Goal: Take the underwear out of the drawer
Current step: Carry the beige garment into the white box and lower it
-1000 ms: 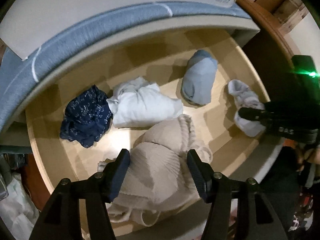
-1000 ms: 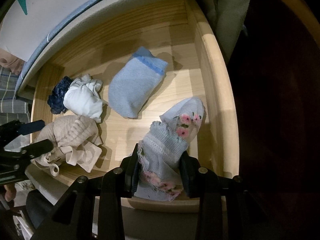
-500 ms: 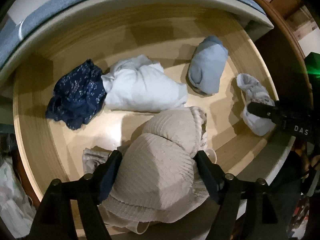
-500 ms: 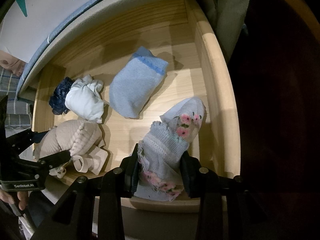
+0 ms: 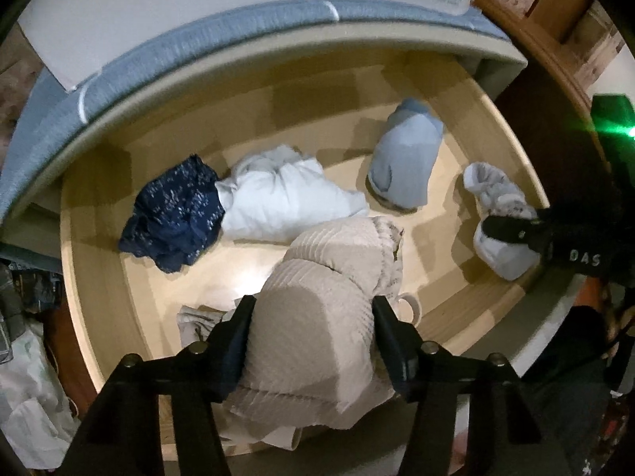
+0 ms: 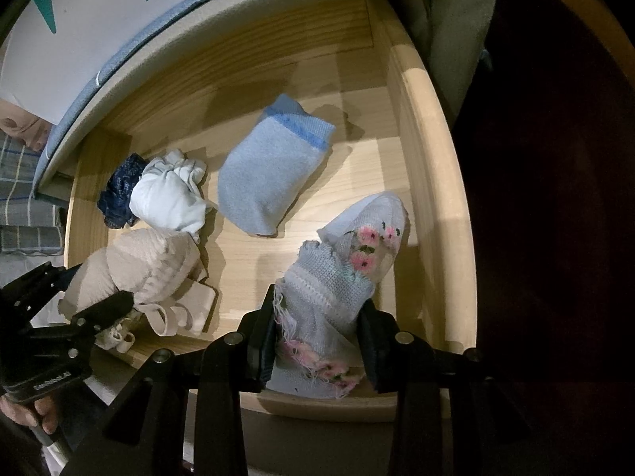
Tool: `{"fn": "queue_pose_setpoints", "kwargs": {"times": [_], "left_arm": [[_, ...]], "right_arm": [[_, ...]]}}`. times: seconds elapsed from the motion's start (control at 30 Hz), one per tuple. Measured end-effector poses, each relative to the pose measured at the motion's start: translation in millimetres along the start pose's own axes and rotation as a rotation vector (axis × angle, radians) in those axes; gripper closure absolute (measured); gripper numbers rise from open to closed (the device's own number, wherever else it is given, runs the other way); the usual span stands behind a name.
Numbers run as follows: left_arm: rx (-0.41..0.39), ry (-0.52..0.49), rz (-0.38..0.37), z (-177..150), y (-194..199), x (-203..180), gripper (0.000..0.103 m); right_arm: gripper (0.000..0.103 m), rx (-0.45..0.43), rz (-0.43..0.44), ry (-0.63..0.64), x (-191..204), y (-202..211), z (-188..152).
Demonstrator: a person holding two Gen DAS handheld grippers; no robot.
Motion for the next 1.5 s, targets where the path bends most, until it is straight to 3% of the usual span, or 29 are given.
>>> {"fn": "queue_pose_setpoints", "kwargs": {"times": [0.57,0.93,1.27,1.5], "left_arm": [[-0.191,0.024,-0.003,-3.1,79.6,2.2,0.045],[-0.389,0.074,0.014,2.1,172.9,27.2,0.045],[-0.621,0.140,0.093,48.0,281.8,58.3,0.045],[-0.672,0.193,0.216,104.4,307.9,81.0,0.045]], "right_arm": [[0.069,-0.017,0.008,0.011,-0.9,4.5,-2.2],[0.070,-0.031,-0.019,0.026,4.0,7.2,-3.6],[0.070,-0.034,-0.013,0.023,1.2,8.5,-3.3],[0.070,-0.040,-0.012,0.024,2.1,9.8,-4.2]]}}
Point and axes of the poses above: each gripper's, at about its wrist camera, not at the fingertips, and y roughly against the way its jaws point, x to its left, z to its top, the point moved 9 cm from there along -y, roughly the way its jaws point, and after that the axes turned 10 degrees about x, right-handed, at the moved point
